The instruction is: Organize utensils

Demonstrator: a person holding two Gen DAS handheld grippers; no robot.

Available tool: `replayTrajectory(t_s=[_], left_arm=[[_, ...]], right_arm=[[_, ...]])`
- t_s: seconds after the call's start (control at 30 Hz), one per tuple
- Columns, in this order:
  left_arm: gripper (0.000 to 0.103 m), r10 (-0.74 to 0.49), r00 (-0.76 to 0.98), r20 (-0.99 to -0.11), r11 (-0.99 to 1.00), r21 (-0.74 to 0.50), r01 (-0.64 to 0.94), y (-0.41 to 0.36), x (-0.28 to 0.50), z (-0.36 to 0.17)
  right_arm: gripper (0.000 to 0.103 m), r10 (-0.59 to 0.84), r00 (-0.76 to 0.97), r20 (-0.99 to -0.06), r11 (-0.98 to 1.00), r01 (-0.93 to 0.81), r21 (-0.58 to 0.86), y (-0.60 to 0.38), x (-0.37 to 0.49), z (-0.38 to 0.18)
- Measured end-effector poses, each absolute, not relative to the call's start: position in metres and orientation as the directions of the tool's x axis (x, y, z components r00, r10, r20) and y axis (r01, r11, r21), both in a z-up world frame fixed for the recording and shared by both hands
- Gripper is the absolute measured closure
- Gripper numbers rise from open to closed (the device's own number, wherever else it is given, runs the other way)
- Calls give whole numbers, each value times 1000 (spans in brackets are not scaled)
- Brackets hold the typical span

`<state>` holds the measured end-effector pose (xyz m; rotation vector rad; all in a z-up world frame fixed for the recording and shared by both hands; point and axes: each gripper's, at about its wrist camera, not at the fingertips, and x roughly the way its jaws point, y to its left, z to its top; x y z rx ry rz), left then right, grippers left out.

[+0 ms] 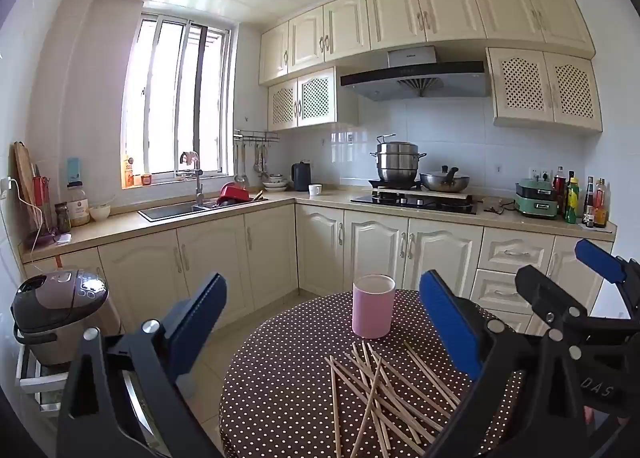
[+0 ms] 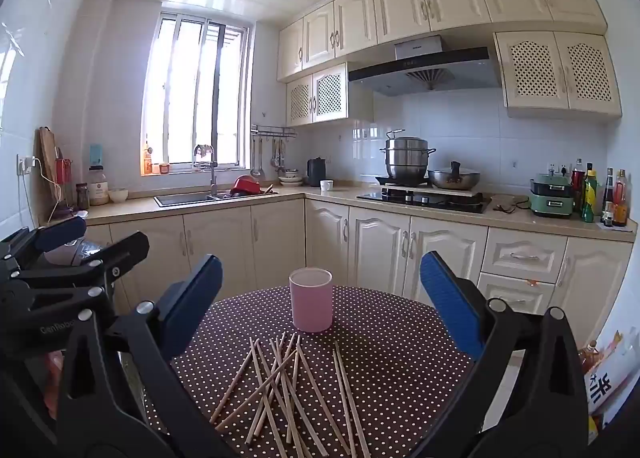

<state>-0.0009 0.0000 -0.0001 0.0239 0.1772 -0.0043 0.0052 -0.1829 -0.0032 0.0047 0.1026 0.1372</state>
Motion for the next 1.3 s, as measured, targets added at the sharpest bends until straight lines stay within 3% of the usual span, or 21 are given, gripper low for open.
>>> replayTrajectory(t_s=[1.3], left_arm=[[8,3,982,-190,1000,25,1,3,-2,-1]], right_arm=[[6,138,983,-118,990,-137,18,-181,7,-9]])
